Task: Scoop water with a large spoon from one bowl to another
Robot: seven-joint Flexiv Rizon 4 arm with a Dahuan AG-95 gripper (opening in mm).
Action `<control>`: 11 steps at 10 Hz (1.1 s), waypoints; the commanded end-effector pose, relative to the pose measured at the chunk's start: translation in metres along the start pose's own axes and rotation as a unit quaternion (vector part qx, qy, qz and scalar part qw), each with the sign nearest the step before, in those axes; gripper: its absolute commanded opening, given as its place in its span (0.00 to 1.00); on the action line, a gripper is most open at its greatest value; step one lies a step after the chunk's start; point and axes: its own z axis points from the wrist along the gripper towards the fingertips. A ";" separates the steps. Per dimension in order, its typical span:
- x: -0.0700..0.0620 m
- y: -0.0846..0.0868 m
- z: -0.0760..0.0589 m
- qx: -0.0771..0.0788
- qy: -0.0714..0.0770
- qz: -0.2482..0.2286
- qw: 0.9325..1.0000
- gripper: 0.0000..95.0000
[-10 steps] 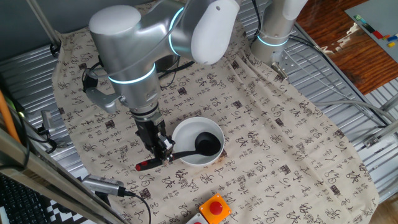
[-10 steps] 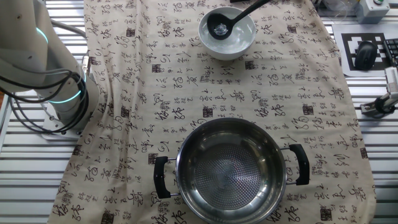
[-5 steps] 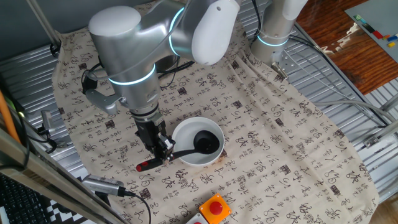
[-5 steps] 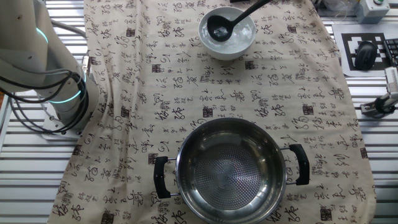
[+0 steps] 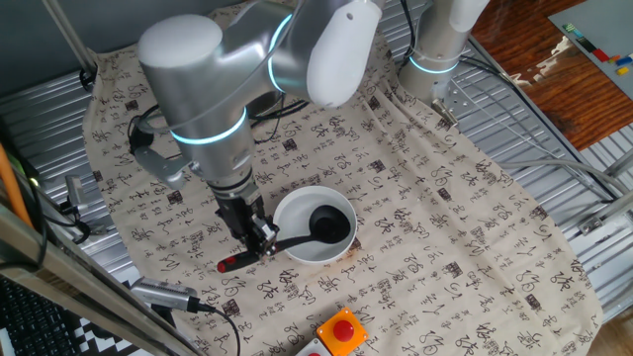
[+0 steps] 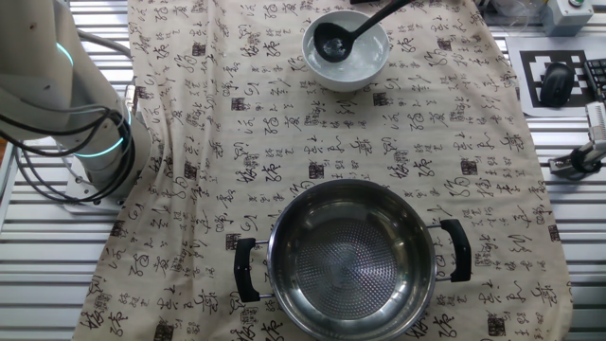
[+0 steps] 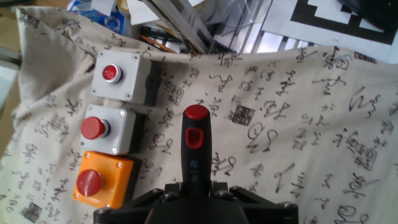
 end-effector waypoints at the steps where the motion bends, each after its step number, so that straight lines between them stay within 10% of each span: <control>1: 0.001 -0.001 0.000 0.002 0.002 -0.003 1.000 0.00; 11: 0.001 -0.001 0.000 0.000 0.007 0.005 1.000 0.00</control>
